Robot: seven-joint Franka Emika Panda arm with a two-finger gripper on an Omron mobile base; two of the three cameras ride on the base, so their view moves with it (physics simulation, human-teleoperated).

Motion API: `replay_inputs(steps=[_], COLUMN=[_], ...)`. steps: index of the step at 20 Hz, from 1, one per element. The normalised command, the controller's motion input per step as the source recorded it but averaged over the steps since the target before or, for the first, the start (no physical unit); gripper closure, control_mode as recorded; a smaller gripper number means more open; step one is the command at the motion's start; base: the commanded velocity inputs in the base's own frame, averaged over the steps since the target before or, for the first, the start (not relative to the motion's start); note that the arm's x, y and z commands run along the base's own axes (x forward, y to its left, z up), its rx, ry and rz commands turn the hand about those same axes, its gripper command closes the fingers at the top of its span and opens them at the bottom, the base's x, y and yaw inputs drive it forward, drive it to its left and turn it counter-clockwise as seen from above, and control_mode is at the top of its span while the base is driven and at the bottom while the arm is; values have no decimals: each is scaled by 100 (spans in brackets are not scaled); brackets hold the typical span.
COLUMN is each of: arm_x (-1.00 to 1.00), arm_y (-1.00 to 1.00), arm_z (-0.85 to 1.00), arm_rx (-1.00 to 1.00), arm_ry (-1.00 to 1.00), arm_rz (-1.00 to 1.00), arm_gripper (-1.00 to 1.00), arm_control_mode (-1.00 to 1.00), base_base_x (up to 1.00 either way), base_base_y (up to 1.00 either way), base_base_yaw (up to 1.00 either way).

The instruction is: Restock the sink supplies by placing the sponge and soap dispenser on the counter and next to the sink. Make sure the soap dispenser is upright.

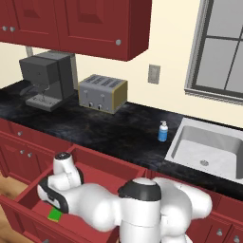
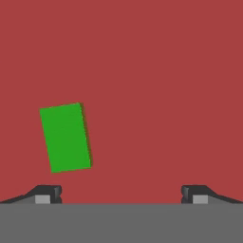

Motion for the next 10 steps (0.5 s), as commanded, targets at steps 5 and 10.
replay_inputs(steps=[5,10], arm_x=[0,0], arm_y=[3,0], arm_z=[-24,-25], arm_rx=[0,0], arm_ry=[0,-1], arm_rz=[-2,0], arm_gripper=[-100,-100], arm_control_mode=[-100,-100], base_base_x=[0,0], base_base_y=[0,0], base_base_yaw=[0,0])
